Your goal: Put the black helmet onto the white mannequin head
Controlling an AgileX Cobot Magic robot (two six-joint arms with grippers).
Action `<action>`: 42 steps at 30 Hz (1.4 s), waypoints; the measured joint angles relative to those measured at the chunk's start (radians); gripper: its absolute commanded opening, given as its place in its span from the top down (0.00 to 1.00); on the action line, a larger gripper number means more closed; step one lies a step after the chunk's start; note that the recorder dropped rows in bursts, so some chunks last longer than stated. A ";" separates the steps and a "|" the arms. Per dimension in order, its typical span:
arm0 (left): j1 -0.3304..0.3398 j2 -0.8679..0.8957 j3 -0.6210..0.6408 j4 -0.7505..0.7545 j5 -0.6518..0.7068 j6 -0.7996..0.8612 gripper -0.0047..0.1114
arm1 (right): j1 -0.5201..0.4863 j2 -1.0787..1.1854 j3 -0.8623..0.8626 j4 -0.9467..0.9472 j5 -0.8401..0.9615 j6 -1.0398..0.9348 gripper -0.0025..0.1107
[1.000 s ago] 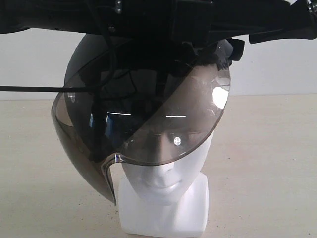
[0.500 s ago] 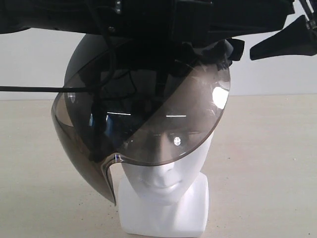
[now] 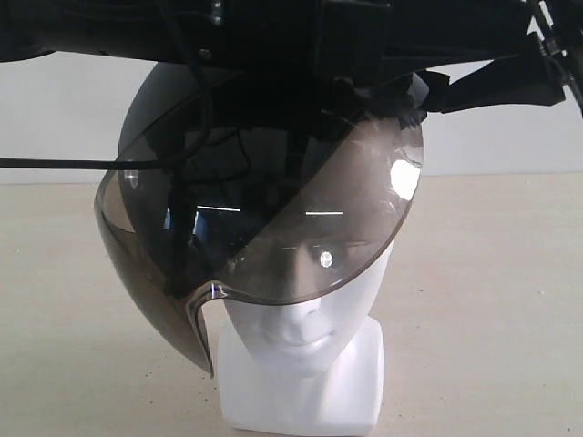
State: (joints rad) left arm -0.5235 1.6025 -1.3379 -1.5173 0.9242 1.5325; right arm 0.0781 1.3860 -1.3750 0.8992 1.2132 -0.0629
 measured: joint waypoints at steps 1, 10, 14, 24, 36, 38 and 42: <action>0.000 0.000 0.000 0.000 0.000 0.000 0.92 | 0.000 0.000 0.000 -0.009 -0.002 0.007 0.55; 0.000 0.000 0.000 0.000 0.000 0.000 0.92 | 0.000 -0.002 -0.002 -0.035 -0.004 0.033 0.55; 0.000 0.000 0.000 0.000 0.000 0.000 0.92 | 0.001 -0.002 0.000 -0.095 0.000 0.048 0.56; 0.000 0.000 0.000 0.000 0.000 0.000 0.92 | 0.002 0.005 0.000 -0.086 0.009 0.014 0.98; 0.000 0.000 0.000 0.000 0.000 0.000 0.92 | 0.007 0.001 0.000 -0.137 0.012 0.013 0.98; 0.000 -0.003 0.000 0.000 0.002 0.000 0.92 | 0.010 -0.008 0.000 -0.161 0.012 0.027 0.98; 0.000 -0.020 0.009 0.016 0.002 -0.002 0.92 | 0.013 -0.025 0.000 -0.190 0.008 0.041 0.98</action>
State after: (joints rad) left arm -0.5235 1.5823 -1.3288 -1.5012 0.9260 1.5304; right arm 0.0910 1.3614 -1.3747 0.7093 1.2214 -0.0221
